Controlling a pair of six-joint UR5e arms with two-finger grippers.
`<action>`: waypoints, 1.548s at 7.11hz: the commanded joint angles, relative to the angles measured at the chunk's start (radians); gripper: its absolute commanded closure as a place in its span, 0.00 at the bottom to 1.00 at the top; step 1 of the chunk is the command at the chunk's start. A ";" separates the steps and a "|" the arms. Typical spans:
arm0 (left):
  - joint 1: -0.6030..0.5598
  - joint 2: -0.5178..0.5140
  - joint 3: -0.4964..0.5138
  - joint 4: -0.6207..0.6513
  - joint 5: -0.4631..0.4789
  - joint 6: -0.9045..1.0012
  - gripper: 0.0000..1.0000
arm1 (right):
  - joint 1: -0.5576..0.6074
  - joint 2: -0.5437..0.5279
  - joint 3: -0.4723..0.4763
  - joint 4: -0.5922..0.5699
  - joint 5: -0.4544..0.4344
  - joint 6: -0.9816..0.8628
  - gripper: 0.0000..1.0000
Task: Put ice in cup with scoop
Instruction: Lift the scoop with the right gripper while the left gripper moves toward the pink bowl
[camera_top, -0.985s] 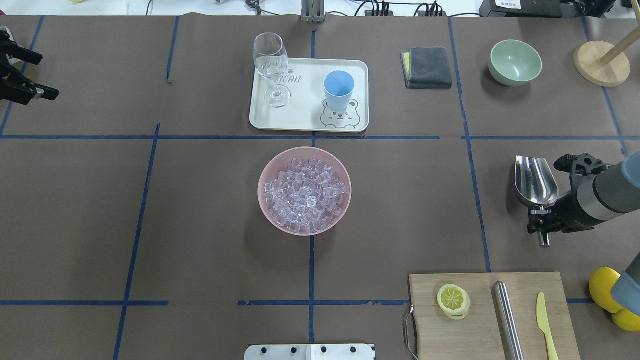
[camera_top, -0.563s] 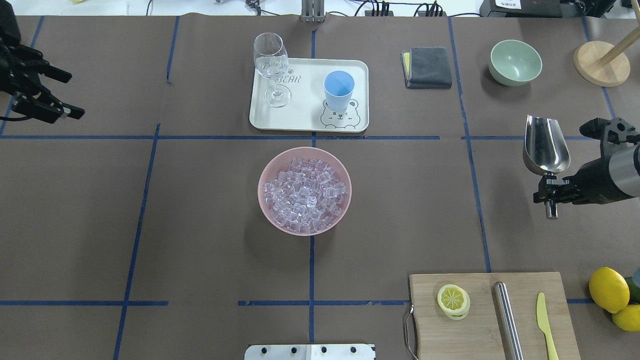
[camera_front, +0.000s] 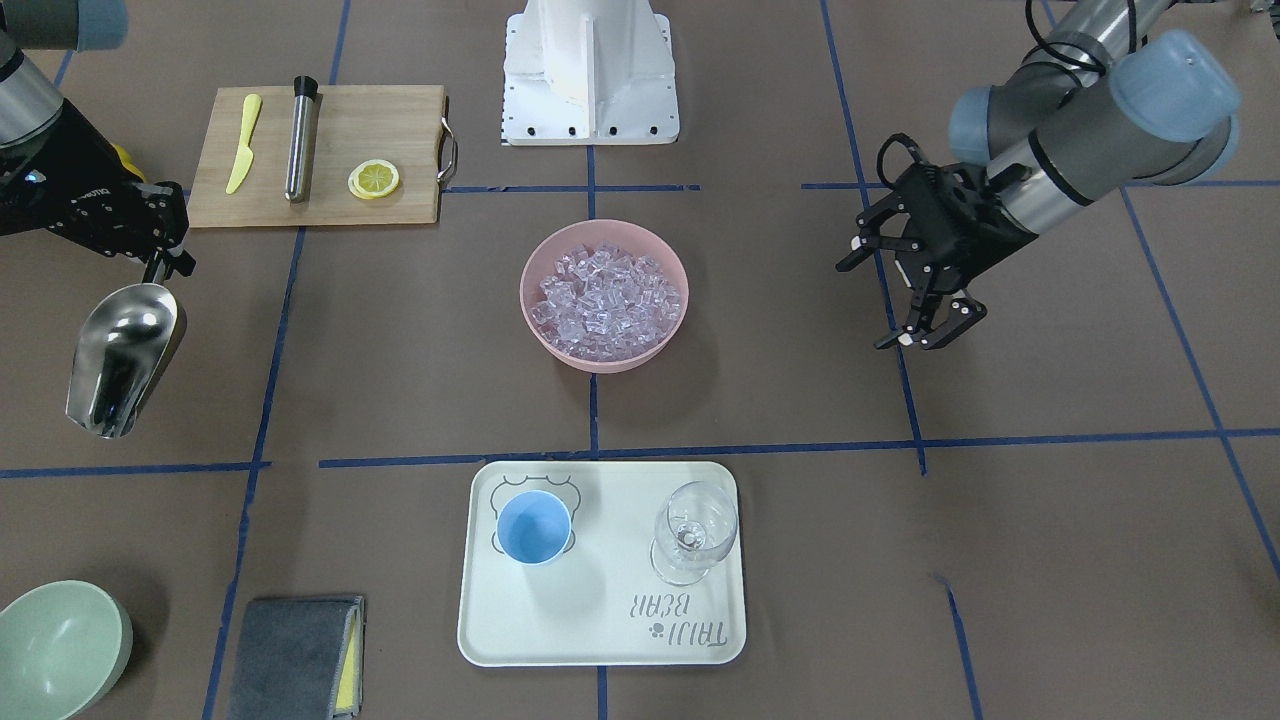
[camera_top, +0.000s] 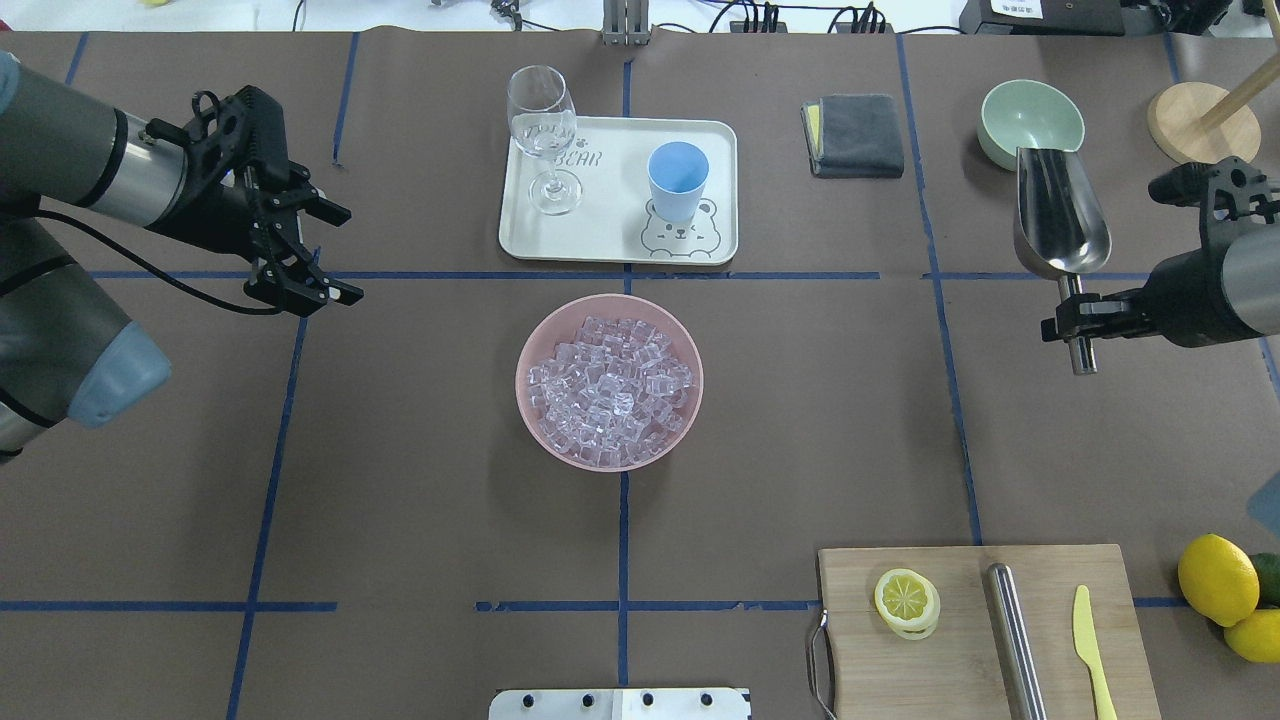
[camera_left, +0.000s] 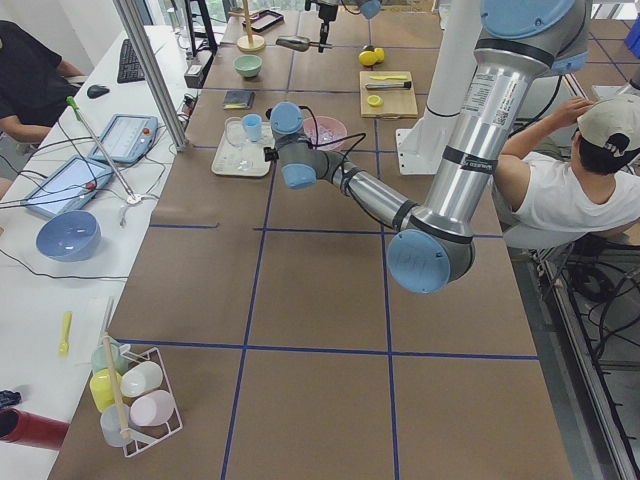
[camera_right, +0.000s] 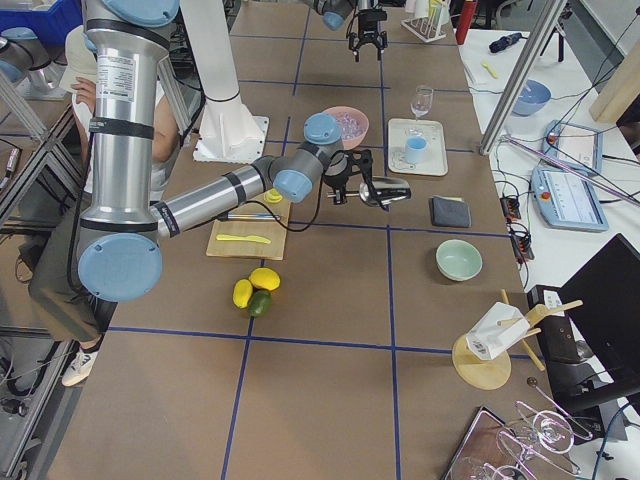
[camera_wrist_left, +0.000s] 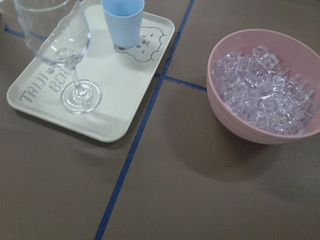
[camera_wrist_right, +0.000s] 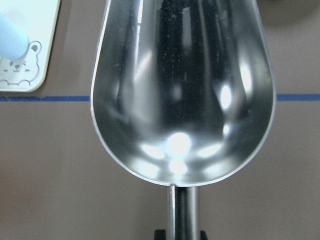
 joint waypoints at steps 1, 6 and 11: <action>0.017 -0.005 0.000 -0.027 0.031 -0.004 0.00 | 0.051 0.132 0.008 -0.142 -0.005 -0.018 1.00; 0.078 -0.008 0.001 -0.038 0.029 -0.121 0.00 | 0.022 0.276 0.008 -0.244 -0.117 -0.543 1.00; 0.228 -0.034 0.014 -0.043 0.177 -0.110 0.00 | -0.062 0.481 0.055 -0.892 -0.016 -0.970 1.00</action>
